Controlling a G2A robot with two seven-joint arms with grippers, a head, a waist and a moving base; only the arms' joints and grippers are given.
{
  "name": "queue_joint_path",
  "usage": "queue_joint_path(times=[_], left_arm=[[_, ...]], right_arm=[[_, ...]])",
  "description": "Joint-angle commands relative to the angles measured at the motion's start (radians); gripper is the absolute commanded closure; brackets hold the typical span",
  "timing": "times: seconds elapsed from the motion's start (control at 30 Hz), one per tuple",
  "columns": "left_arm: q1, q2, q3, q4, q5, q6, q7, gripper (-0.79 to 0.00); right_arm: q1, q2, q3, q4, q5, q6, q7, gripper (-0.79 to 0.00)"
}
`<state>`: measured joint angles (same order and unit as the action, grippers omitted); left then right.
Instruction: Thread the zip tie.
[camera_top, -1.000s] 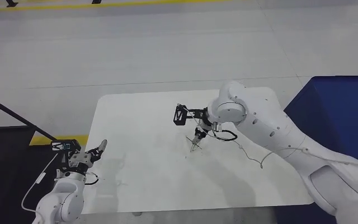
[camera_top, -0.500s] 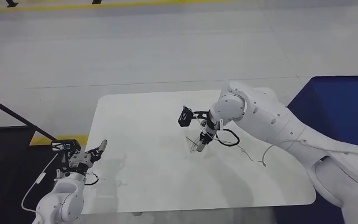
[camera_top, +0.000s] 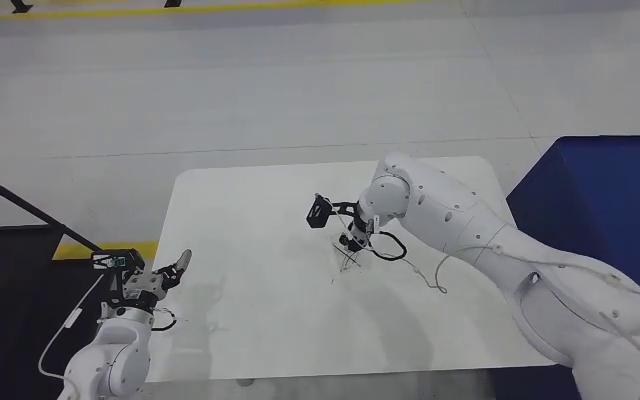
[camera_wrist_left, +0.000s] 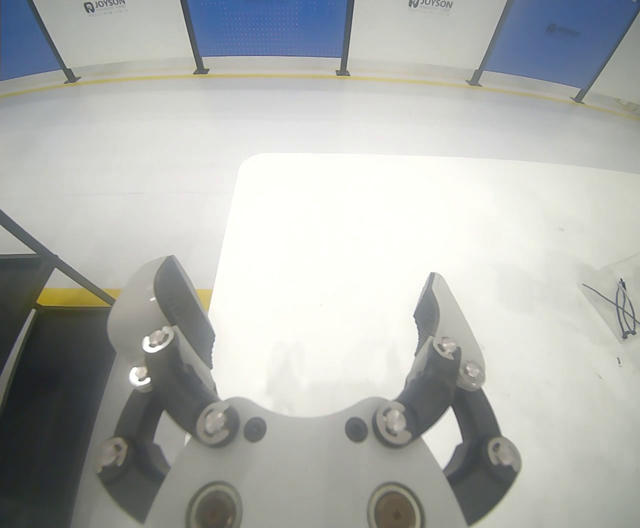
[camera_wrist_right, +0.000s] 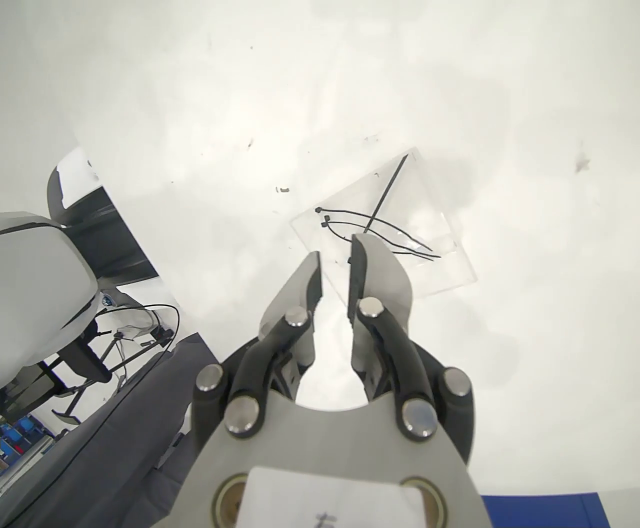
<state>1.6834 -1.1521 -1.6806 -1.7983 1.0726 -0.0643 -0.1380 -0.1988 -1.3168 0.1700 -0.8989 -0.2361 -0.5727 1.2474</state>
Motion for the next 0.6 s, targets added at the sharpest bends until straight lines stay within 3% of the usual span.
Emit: queue_joint_path(times=[0.0, 0.07, 0.27, 0.57], left_arm=[[0.000, 0.000, 0.000, 0.000, 0.000, 0.000, 0.000, -0.785], [0.000, 0.000, 0.000, 0.000, 0.000, 0.000, 0.000, -0.785], [0.000, 0.000, 0.000, 0.000, 0.000, 0.000, 0.000, -0.785], [0.000, 0.000, 0.000, 0.000, 0.000, 0.000, 0.000, -0.785]], right_arm=[[-0.007, -0.028, 0.000, 0.042, -0.032, -0.013, -0.013, -0.049], [-0.016, -0.055, 0.000, 0.083, -0.053, -0.027, -0.027, -0.092], [-0.029, -0.125, 0.000, 0.193, -0.095, -0.049, -0.049, -0.052], [-0.035, -0.210, 0.000, 0.334, -0.149, -0.081, -0.080, -0.099]])
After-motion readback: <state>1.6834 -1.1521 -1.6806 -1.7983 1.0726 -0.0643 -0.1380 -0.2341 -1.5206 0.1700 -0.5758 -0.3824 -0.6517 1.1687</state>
